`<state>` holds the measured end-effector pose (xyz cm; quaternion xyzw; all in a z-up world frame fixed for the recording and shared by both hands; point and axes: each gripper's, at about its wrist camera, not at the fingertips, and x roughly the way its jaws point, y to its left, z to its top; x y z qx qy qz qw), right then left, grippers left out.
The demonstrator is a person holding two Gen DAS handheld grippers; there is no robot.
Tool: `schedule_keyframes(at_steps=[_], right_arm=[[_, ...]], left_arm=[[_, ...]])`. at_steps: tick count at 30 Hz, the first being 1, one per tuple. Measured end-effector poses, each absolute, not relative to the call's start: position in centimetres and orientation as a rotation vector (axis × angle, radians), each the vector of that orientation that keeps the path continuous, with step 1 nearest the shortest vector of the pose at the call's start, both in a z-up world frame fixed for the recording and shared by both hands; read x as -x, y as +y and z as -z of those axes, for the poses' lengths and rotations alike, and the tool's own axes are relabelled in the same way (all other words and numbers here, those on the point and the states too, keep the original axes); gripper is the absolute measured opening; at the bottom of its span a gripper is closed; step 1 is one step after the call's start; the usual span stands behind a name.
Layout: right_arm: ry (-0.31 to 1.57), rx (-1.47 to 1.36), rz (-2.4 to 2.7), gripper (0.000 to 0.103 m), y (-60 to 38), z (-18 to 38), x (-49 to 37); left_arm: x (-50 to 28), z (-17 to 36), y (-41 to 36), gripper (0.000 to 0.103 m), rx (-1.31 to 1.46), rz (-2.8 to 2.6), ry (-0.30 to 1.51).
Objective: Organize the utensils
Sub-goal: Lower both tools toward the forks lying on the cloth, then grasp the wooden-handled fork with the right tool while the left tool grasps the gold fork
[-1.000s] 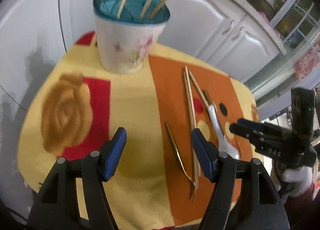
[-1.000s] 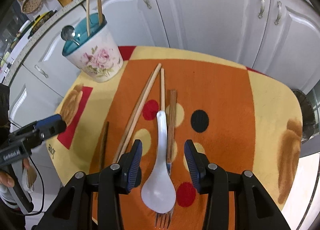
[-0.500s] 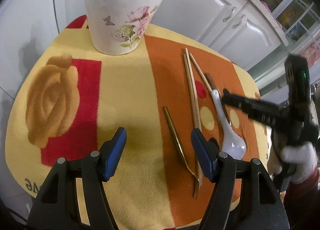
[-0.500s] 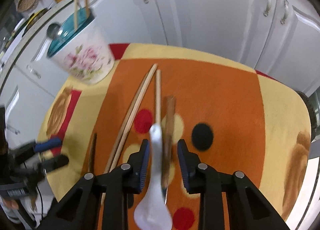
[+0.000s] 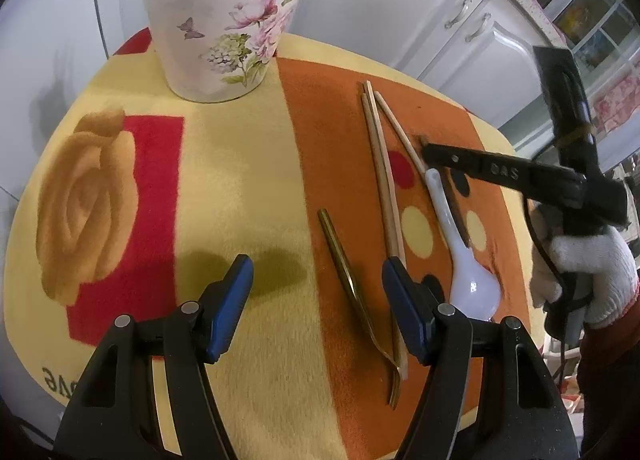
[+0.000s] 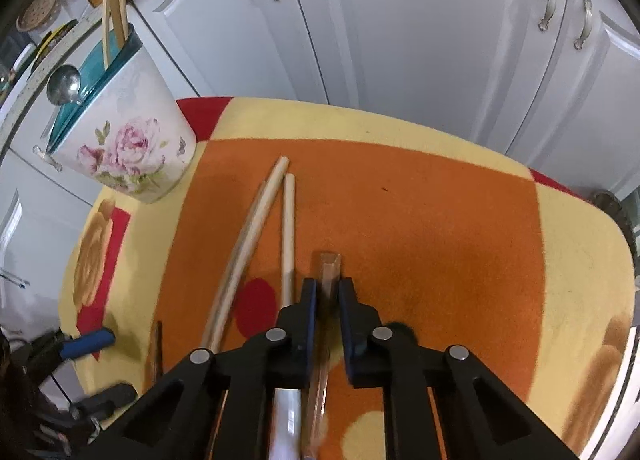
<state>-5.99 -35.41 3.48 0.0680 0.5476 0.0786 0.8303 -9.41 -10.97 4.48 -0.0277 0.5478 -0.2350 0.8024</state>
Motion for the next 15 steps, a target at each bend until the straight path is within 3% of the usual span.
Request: schedule_keyframes(at_steps=[15], right_arm=[[1.167,-0.158,-0.116,0.013,-39.6,-3.4,9.5]], left_arm=[[8.7,-3.4,-13.7,0.066,-0.004,0.469,1.17]])
